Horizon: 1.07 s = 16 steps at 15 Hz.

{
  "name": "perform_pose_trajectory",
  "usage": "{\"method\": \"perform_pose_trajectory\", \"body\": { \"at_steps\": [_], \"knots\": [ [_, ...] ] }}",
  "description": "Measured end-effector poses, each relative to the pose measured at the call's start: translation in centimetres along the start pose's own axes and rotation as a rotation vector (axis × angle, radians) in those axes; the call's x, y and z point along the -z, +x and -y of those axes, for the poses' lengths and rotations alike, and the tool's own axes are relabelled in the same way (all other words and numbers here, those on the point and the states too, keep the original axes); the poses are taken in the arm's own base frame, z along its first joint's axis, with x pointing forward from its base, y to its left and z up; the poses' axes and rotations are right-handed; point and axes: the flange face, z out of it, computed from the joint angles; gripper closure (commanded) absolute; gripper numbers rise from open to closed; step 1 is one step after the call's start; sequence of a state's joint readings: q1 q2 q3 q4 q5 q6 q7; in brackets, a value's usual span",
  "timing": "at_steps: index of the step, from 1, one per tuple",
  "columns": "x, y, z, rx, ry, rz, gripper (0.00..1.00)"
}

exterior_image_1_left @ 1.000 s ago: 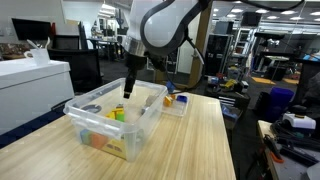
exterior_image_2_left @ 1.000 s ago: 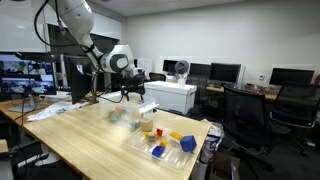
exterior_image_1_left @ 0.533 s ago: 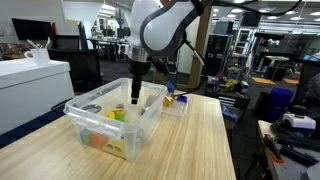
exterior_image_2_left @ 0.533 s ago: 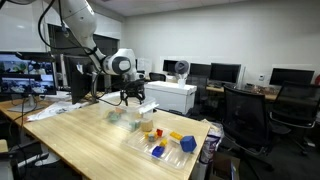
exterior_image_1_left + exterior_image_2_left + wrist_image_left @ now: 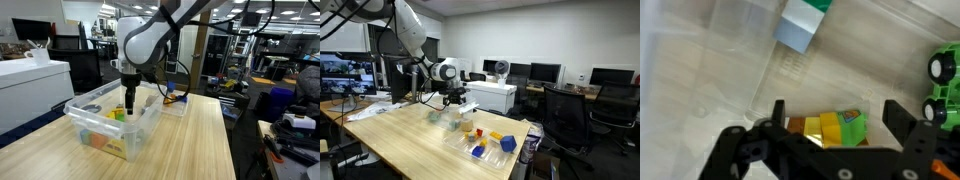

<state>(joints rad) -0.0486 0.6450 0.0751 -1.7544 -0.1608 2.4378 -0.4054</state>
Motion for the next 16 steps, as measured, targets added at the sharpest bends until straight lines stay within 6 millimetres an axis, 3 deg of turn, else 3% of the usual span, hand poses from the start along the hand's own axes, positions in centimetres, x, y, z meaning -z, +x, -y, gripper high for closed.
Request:
{"method": "perform_pose_trajectory", "body": {
  "at_steps": [7, 14, 16],
  "knots": [
    [-2.3, 4.6, 1.6, 0.045, -0.006, -0.029, 0.0],
    [-0.8, 6.6, 2.8, 0.068, -0.028, -0.11, 0.0],
    [-1.8, 5.9, 2.3, 0.055, -0.011, -0.074, 0.0]
  ]
}}
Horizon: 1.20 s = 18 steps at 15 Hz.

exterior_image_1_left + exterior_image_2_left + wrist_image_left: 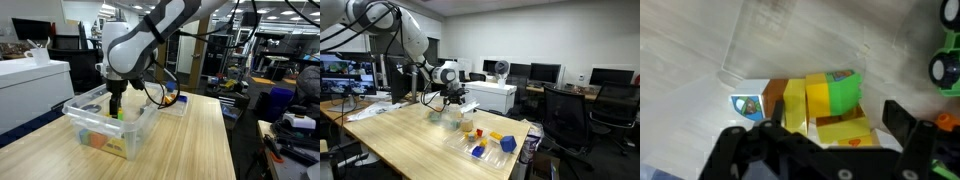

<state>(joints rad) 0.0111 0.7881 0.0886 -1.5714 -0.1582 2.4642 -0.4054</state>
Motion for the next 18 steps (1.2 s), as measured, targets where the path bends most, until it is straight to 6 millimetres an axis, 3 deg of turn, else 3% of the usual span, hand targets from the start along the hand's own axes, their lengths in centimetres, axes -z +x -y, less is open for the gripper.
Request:
{"method": "perform_pose_trajectory", "body": {
  "at_steps": [5, 9, 11, 14, 18],
  "knots": [
    [-1.5, -2.0, -1.5, -0.035, 0.024, 0.052, 0.0],
    [-0.9, -5.0, 0.6, -0.024, 0.048, 0.101, 0.0],
    [0.6, -6.3, 1.6, -0.019, 0.033, 0.068, 0.0],
    [5.5, -6.6, 3.1, -0.002, -0.036, -0.103, 0.0],
    [9.4, -7.6, 4.7, 0.003, -0.065, -0.188, 0.0]
  ]
}}
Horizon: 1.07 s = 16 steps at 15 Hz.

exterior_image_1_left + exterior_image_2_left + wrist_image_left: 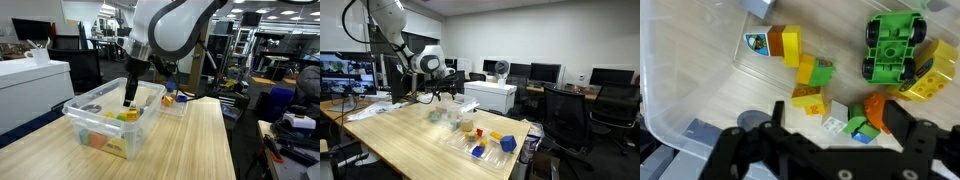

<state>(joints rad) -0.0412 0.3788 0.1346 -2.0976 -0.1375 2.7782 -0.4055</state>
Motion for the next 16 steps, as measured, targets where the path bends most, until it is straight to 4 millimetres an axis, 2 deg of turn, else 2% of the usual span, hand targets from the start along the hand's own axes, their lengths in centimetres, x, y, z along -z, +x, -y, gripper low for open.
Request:
{"method": "perform_pose_trajectory", "body": {
  "at_steps": [3, 7, 8, 9, 10, 12, 13, 14, 16],
  "knots": [
    [0.1, -0.2, 0.0, -0.013, 0.005, 0.0, 0.0],
    [-1.3, -0.3, -1.0, -0.027, 0.008, 0.012, 0.0],
    [-3.1, 0.0, -1.5, -0.034, 0.016, 0.018, 0.0],
    [-3.9, 0.2, -1.7, -0.035, 0.021, 0.021, 0.0],
    [-6.4, 0.4, -2.0, -0.04, 0.038, 0.042, 0.0],
    [-8.4, 0.3, -2.4, -0.043, 0.054, 0.068, 0.0],
    [-10.5, 0.1, -3.0, -0.037, 0.074, 0.1, 0.0],
    [-11.7, 0.2, -3.2, -0.016, 0.092, 0.13, 0.0],
    [-12.5, 0.3, -3.3, 0.003, 0.1, 0.141, 0.0]
  ]
}}
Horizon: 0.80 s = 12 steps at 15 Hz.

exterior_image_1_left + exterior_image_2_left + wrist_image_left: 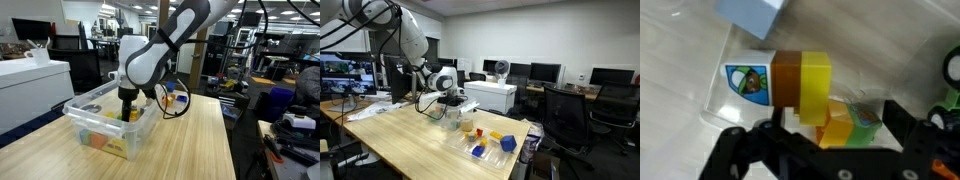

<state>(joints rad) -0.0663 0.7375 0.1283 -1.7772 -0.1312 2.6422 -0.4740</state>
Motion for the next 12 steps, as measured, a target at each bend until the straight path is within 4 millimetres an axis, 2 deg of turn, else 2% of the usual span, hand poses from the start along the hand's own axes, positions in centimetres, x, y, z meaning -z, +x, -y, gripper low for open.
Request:
{"method": "perform_pose_trajectory", "body": {
  "at_steps": [1, 2, 7, 8, 12],
  "knots": [
    [-0.47, 0.21, -0.16, 0.013, 0.002, 0.005, 0.01],
    [-0.72, 0.26, -0.04, 0.029, 0.001, 0.012, 0.25],
    [-0.48, 0.75, 0.16, 0.064, -0.006, 0.011, 0.6],
    [-0.29, 0.87, 0.02, 0.068, -0.012, 0.008, 0.63],
    [-0.16, 0.91, -0.17, 0.07, -0.016, 0.007, 0.63]
  ]
}}
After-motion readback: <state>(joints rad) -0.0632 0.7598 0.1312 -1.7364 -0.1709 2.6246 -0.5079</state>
